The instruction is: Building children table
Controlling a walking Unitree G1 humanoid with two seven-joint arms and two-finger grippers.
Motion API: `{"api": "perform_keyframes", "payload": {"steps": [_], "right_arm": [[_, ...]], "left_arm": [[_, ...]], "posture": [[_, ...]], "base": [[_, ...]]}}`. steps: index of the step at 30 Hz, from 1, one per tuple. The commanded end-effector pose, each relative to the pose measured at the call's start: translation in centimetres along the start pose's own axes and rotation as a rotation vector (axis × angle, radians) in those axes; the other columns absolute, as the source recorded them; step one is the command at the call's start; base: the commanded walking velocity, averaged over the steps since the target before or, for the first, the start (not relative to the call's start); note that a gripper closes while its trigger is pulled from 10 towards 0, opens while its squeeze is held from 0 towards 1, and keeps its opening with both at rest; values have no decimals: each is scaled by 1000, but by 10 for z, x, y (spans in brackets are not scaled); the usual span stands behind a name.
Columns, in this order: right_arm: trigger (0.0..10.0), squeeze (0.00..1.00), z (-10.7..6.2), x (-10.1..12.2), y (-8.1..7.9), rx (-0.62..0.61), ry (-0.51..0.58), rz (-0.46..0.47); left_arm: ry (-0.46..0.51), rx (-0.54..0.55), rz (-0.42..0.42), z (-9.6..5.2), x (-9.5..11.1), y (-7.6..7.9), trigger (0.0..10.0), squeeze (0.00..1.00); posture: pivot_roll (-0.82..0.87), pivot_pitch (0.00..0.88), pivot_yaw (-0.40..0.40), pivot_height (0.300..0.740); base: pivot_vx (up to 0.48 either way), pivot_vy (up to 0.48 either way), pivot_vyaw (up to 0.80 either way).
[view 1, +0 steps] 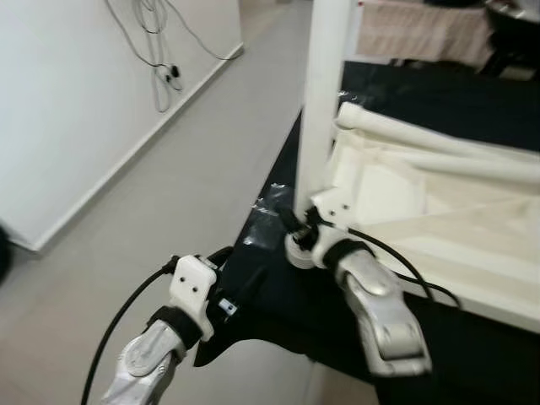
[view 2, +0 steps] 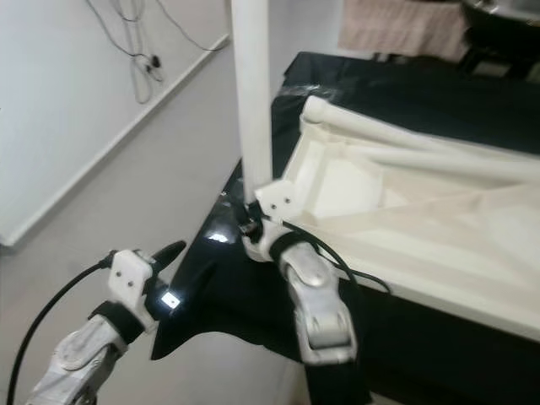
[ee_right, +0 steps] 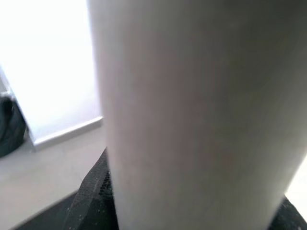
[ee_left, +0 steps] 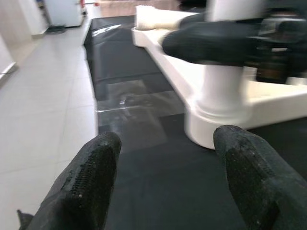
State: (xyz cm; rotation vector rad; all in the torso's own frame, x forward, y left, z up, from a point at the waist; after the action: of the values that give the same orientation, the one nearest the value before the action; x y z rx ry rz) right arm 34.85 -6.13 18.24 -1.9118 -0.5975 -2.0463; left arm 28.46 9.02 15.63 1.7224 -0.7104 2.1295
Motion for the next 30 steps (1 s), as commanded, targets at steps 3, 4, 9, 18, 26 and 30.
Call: {"api": "perform_keyframes", "payload": {"steps": [3,4,9,18,26,30], "right_arm": [[0,0,8,-43,2,26,-171,4],[0,0,10,-44,4,20,-172,11],[10000,1000,23,-28,-6,135,-110,111],[10000,0,25,18,-20,507,14,153],[4196,0,21,24,-14,792,-32,128],[0,0,27,23,-11,838,-67,98]], "left_arm": [[-27,-35,-9,2,-9,1,10000,0],[-28,-41,-10,2,-9,2,10000,0],[-27,-17,-3,2,-9,-1,10000,0],[-27,-11,-3,2,-10,1,10000,0],[-24,-15,-7,0,-9,6,10000,0],[-26,-17,-9,-2,-8,8,10000,0]], "posture": [[14,210,40,740],[14,210,40,740],[17,200,40,740],[30,190,31,740],[47,194,19,740],[52,197,19,740]], "base": [[0,0,0],[0,0,0],[0,0,0],[0,0,0],[0,0,0],[0,0,0]]}}
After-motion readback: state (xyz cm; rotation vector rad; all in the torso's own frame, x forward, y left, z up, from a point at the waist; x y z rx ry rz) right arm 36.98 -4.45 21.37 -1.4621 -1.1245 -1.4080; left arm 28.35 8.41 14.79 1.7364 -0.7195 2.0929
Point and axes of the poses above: a point about 5 cm out from each wrist's last joint towards the gripper, its own z axis pointing out of the wrist towards the gripper, its own x axis along the axis of the wrist's last joint, y = z × x, the point moved 6 cm from there along z, pointing out of the wrist towards the gripper, and after that the axes turned 5 degrees about z, right-handed, at the moved point
